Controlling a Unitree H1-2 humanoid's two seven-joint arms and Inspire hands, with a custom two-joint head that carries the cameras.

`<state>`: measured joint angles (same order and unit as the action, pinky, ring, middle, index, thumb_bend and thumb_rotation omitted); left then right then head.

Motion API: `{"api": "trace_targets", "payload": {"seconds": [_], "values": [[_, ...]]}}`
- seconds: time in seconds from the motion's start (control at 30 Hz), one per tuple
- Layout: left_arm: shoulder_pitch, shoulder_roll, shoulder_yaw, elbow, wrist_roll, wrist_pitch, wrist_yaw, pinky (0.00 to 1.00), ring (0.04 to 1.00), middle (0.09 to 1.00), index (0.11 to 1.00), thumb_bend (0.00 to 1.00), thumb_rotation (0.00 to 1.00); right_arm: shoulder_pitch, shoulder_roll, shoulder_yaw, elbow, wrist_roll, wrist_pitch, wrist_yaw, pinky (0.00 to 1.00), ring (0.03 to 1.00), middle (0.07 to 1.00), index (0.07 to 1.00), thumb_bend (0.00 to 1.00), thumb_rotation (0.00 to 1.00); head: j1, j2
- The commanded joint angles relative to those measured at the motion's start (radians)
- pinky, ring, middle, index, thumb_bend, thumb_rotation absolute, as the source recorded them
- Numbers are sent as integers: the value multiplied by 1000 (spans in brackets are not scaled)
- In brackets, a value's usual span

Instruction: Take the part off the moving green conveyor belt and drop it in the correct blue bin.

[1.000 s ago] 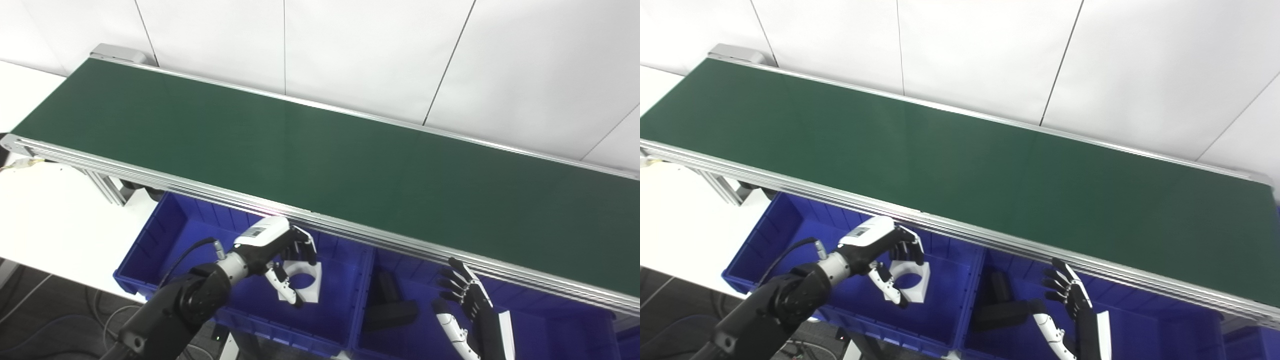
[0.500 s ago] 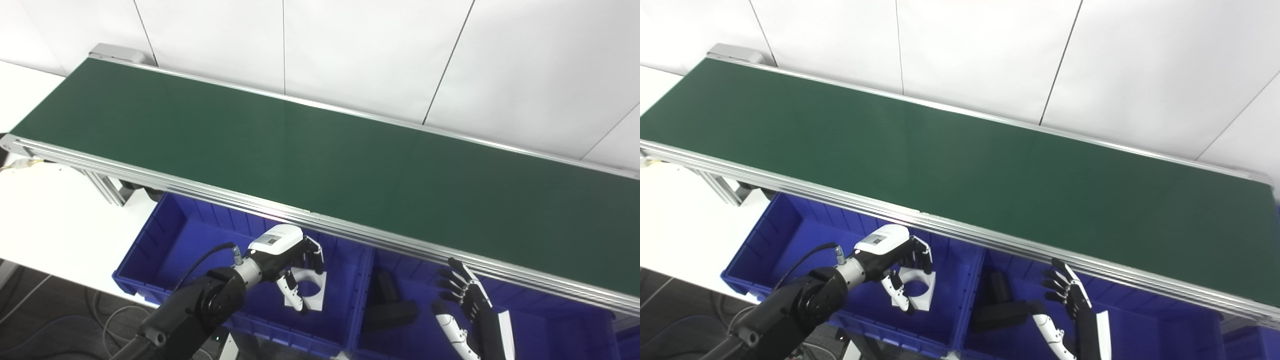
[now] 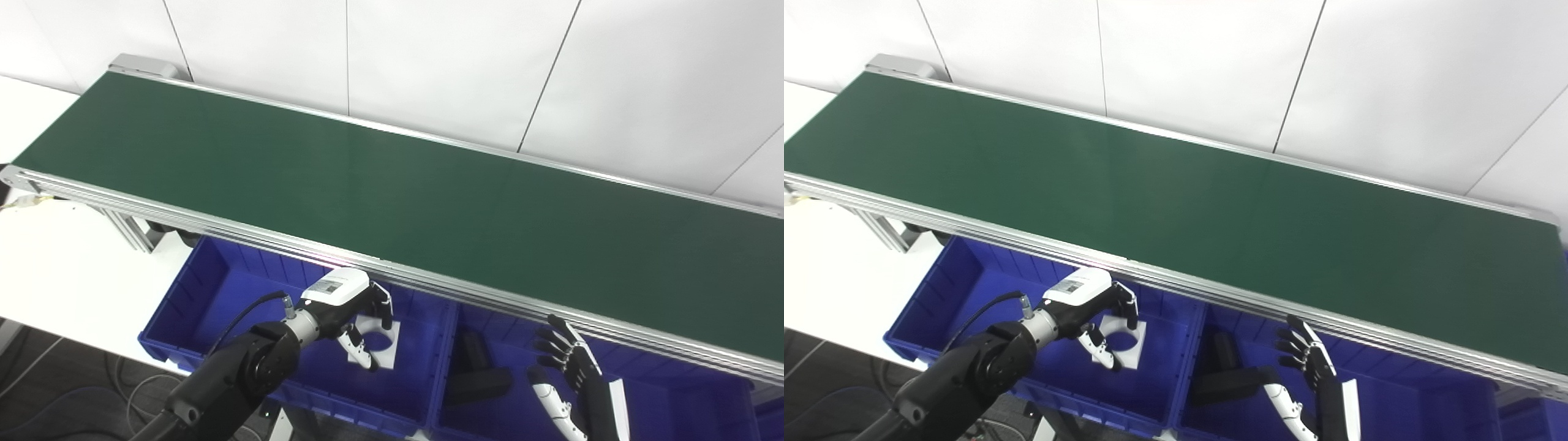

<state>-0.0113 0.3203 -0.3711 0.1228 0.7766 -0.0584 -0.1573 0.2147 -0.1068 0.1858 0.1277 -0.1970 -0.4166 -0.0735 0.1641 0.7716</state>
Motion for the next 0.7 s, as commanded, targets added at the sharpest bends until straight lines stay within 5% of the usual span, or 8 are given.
{"api": "trace_targets", "payload": {"seconds": [0.0, 0.43, 0.67], "values": [[-16, 21, 1, -42, 3, 18, -12, 699, 774, 828, 785, 828, 136, -7, 7, -5, -27, -9, -44, 1, 656, 733, 779, 851, 634, 636, 2, 0], [-12, 24, 13, -89, -32, 44, -68, 717, 782, 832, 815, 956, 199, -7, 12, -4, -17, 1, -49, 4, 672, 739, 780, 849, 626, 572, -18, -17], [45, -11, 83, -153, -284, -34, -62, 685, 761, 793, 788, 986, 322, -5, 21, 7, -3, 0, -53, -6, 682, 741, 780, 847, 636, 571, -80, -48]]}}
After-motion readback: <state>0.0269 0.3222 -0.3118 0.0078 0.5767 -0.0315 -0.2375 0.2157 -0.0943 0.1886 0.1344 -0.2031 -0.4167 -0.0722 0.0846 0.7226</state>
